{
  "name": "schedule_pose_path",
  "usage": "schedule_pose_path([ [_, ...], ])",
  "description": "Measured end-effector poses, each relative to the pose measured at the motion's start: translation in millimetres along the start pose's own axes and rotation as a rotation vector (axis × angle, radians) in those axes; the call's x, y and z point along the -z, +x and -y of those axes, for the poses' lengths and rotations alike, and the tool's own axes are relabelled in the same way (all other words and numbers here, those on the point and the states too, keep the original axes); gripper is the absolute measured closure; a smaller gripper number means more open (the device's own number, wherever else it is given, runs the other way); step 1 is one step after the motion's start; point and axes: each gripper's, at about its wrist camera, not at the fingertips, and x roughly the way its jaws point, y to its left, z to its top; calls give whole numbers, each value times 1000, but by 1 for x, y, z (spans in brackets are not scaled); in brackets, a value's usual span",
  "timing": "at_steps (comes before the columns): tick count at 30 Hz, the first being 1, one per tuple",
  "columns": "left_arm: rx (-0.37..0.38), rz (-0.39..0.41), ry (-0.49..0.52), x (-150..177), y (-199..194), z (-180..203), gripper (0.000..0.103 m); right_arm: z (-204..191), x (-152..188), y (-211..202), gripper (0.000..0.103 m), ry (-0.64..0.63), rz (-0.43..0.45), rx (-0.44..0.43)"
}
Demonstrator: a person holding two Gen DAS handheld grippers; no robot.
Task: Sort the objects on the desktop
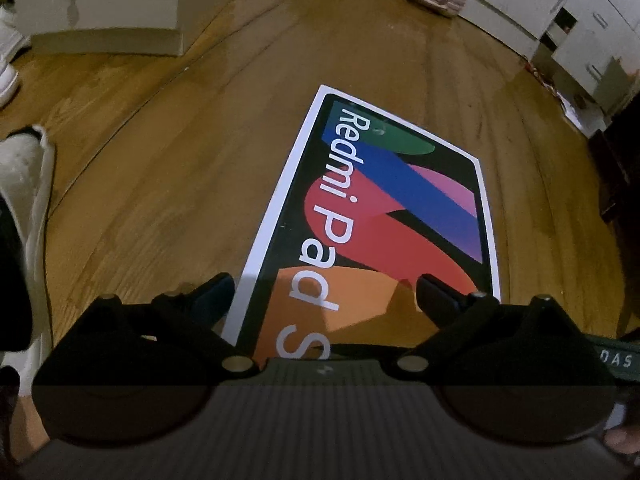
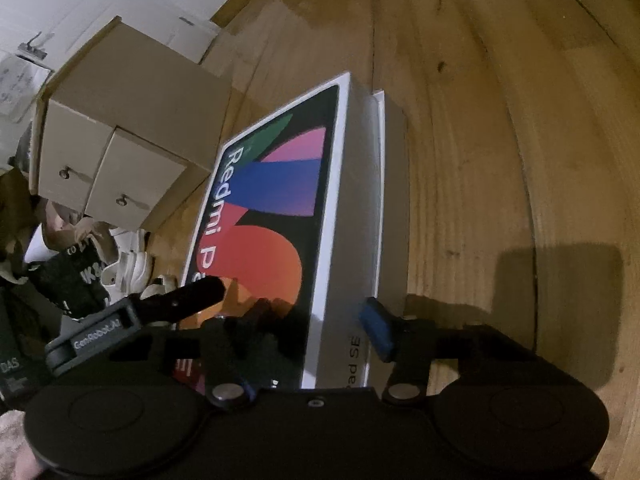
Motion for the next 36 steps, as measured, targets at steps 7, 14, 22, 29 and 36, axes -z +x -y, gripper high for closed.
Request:
schedule_pose_path([
  [7,13,6,-11,9,11,-8,4,-1,0,1,52,19,11,-16],
  [14,2,25,-3,9,15,-2,4,-8,-4,-9,49,-35,1,-39],
  [22,-13,32,121,-5,20,19,3,5,-4,-16,49,0,-6,-83],
  [29,29,-3,153,-6,24,24,3,38,-4,-20,49,99,0,-101],
  [36,39,-35,82,-4,21,13,3,55,3,-6,41,173,7,-149],
])
